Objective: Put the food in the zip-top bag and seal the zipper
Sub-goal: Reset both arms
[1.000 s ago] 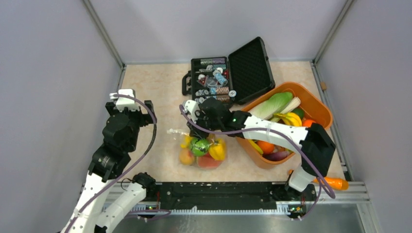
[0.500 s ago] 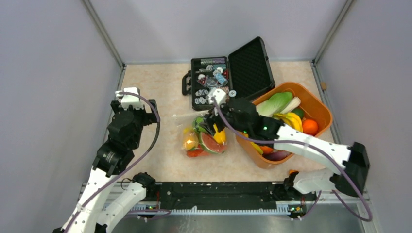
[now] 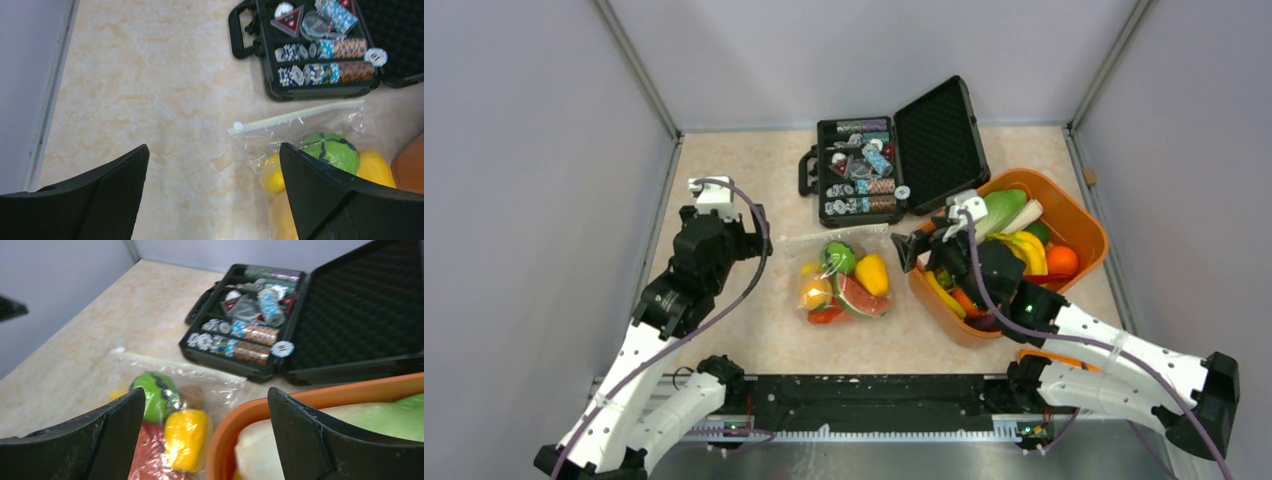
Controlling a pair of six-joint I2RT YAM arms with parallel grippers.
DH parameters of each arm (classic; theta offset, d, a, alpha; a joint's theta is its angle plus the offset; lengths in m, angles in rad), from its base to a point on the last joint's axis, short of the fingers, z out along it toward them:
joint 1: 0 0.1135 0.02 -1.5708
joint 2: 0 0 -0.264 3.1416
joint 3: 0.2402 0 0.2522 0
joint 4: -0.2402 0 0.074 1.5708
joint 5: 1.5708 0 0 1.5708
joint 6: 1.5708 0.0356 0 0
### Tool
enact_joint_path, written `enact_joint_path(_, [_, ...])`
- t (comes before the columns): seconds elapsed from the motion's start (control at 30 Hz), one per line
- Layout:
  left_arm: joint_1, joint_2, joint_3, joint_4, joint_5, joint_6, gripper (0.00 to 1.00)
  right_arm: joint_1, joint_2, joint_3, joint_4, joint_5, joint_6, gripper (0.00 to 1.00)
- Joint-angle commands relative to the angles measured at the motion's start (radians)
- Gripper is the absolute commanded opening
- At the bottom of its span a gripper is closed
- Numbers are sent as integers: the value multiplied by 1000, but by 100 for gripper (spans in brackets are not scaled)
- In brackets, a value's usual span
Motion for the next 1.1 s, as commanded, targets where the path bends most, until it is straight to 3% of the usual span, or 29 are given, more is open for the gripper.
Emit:
enact_joint_path(0.0, [12,60,75,-76,52,-58,99,-76,-52,110,-18,99,-49,90])
enact_joint_path(0.13, [49,91,113,-110,66,-74,99,-134,-58,187,-167,149,-42,90])
enact_joint_path(0.3, [204,105,121,-102,254,-59,99,-248,-108,170,-275,109,86,90])
enact_joint_path(0.43, [385,135,143,-105,409,-68,99,-355,-126,192,-370,21,125,90])
enact_joint_path(0.57, [418,140,151,-94,424,-117,99,-525,-53,288,-501,-160,136,92])
enact_joint_path(0.6, [417,140,147,-89,435,-131,99,-570,-30,314,-531,-189,145,88])
enact_joint_path(0.67, [418,135,134,-88,426,-154,99,-649,-33,335,-578,-115,223,84])
enact_joint_path(0.73, [418,119,122,-98,391,-172,99,-689,-107,277,-542,-81,244,89])
enact_joint_path(0.87, [418,38,58,-66,244,-201,99,-698,-231,183,-430,-221,211,92])
enact_joint_path(1.0, [418,-16,18,-6,189,-213,99,-697,-118,255,-535,-417,180,94])
enact_joint_path(1.07, [418,-11,26,-13,175,-231,99,-698,-31,300,-607,-425,180,94])
